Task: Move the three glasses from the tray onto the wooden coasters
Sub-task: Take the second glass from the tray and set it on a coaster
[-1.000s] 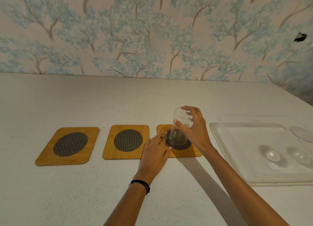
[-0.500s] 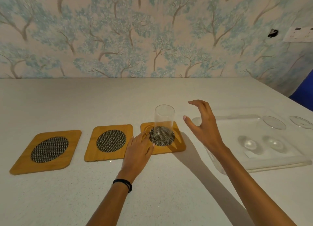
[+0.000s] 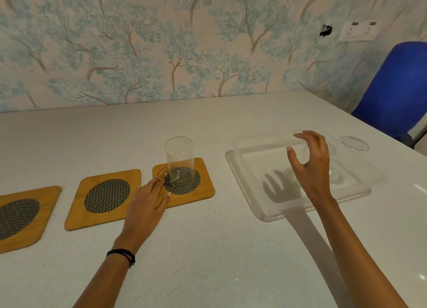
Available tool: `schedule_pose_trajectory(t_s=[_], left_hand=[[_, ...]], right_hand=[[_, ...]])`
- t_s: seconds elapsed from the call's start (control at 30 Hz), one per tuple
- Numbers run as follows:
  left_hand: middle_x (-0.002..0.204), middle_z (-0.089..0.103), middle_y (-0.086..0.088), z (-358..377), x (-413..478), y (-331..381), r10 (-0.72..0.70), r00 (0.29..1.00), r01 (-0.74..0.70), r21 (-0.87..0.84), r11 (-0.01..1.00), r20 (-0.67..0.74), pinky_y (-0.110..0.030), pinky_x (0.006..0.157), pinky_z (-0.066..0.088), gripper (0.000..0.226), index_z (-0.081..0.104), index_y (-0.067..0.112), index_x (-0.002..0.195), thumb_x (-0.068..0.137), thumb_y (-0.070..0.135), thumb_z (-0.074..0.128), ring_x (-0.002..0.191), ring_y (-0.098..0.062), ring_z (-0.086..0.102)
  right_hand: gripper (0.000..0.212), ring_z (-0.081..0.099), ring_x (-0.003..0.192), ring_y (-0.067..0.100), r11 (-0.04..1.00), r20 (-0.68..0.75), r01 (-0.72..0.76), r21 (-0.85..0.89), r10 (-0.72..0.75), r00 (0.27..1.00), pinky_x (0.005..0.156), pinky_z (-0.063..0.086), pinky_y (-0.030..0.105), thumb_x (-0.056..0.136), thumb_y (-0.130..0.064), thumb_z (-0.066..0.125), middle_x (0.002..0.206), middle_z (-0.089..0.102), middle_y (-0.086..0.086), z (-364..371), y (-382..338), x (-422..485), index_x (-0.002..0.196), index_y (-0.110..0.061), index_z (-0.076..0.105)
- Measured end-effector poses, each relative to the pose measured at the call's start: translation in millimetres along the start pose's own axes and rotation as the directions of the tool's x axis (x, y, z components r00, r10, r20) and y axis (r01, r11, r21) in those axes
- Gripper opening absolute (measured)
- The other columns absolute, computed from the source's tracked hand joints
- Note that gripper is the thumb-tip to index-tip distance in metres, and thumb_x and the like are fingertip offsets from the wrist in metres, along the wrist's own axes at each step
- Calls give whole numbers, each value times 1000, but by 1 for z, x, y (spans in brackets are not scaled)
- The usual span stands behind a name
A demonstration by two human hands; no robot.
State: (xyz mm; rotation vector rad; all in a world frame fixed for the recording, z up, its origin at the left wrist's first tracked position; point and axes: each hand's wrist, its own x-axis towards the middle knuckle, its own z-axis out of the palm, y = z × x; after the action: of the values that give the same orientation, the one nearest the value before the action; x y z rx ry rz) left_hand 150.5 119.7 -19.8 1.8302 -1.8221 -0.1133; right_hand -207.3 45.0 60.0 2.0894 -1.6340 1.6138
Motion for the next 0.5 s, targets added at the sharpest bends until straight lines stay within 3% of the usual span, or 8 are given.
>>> schedule_pose_trajectory(t_s=[0.13, 0.3, 0.5], left_hand=[[138, 50, -13, -1, 0, 1, -2, 1000, 2, 14, 1000, 9, -45, 106, 32, 46, 45, 9, 135, 93, 27, 50, 123, -31, 47], [137, 51, -15, -2, 0, 3, -8, 1000, 8, 29, 1000, 14, -45, 105, 32, 44, 48, 5, 132, 93, 25, 51, 122, -33, 48], [137, 50, -16, -4, -1, 6, -13, 1000, 13, 21, 1000, 23, -48, 106, 32, 44, 48, 5, 132, 93, 25, 51, 123, -33, 47]], right_hand=[[30, 47, 118, 30, 997, -68, -48, -58, 44, 997, 101, 39, 52, 85, -19, 63, 127, 52, 17, -8, 21, 1, 113, -11, 59], [30, 43, 122, 26, 992, -95, -122, -24, 119, 988, 100, 35, 29, 84, -20, 64, 130, 49, 15, -11, 34, 1, 114, -13, 59], [37, 39, 124, 27, 980, -63, -194, -54, 190, 980, 92, 37, 31, 82, -23, 67, 135, 42, 15, -8, 39, 0, 116, -15, 56]])
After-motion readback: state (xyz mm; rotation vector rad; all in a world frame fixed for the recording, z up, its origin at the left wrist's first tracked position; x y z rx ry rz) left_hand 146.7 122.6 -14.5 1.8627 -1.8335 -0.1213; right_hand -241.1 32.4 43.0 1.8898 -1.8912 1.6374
